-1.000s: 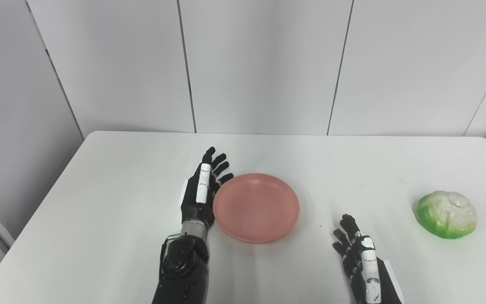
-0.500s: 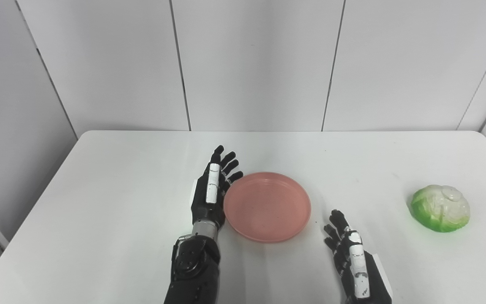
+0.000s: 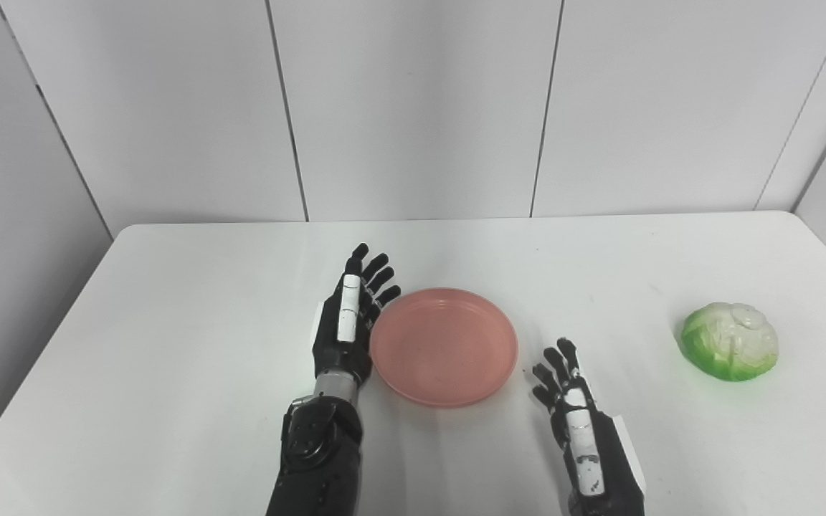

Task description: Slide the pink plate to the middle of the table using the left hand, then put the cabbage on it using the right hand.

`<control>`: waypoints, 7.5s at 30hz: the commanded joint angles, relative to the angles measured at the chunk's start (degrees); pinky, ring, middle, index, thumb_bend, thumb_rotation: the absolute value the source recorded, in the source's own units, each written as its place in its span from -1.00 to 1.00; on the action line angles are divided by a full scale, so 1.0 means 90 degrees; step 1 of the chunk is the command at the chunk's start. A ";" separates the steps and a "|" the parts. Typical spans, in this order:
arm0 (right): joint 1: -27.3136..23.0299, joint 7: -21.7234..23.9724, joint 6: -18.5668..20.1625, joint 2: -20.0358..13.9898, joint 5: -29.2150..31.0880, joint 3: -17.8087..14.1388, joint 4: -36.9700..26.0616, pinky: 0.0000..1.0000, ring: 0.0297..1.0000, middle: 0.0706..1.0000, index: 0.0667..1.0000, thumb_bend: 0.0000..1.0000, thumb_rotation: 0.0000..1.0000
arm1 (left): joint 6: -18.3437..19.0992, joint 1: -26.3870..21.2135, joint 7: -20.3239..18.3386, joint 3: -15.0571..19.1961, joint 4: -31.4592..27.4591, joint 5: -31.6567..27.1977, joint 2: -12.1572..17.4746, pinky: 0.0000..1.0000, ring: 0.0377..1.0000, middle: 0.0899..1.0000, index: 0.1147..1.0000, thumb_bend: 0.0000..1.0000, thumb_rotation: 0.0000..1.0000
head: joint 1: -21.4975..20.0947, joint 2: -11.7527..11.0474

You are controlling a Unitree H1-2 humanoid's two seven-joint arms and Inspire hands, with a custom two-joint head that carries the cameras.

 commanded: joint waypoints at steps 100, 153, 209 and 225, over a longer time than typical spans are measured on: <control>-0.4166 0.4781 0.2231 -0.4873 -0.5785 -0.0144 0.1640 0.21 0.67 0.76 0.65 1.00 -0.54 | 0.0114 -0.0025 -0.0236 0.0041 0.0516 -0.0174 0.0184 0.53 0.66 0.54 0.80 0.69 0.59 | -0.0136 0.0032; -0.4421 0.3831 0.2005 -0.5168 -0.4710 0.0304 0.2898 -0.20 -0.04 0.09 -0.02 0.19 -0.73 | 0.0211 -0.0006 -0.0252 0.0050 0.0442 -0.0208 0.0160 0.54 0.64 0.52 0.81 0.69 0.54 | -0.0050 0.0144; -0.6153 0.3859 0.1715 -0.2816 -0.4430 0.1241 0.1135 -0.20 -0.09 -0.08 -0.11 0.06 -0.99 | -0.0519 -0.0231 0.0095 -0.0021 0.1339 0.0049 -0.0243 0.43 0.66 0.58 0.85 0.74 0.54 | 0.1203 -0.0039; -0.6147 0.3602 0.1020 -0.2660 -0.5073 0.2005 0.2160 -0.16 -0.01 -0.04 -0.14 0.06 -0.99 | -0.0679 -0.0192 0.0065 -0.0002 0.1386 0.0004 -0.0279 0.48 0.67 0.57 0.85 0.69 0.56 | 0.1242 0.0036</control>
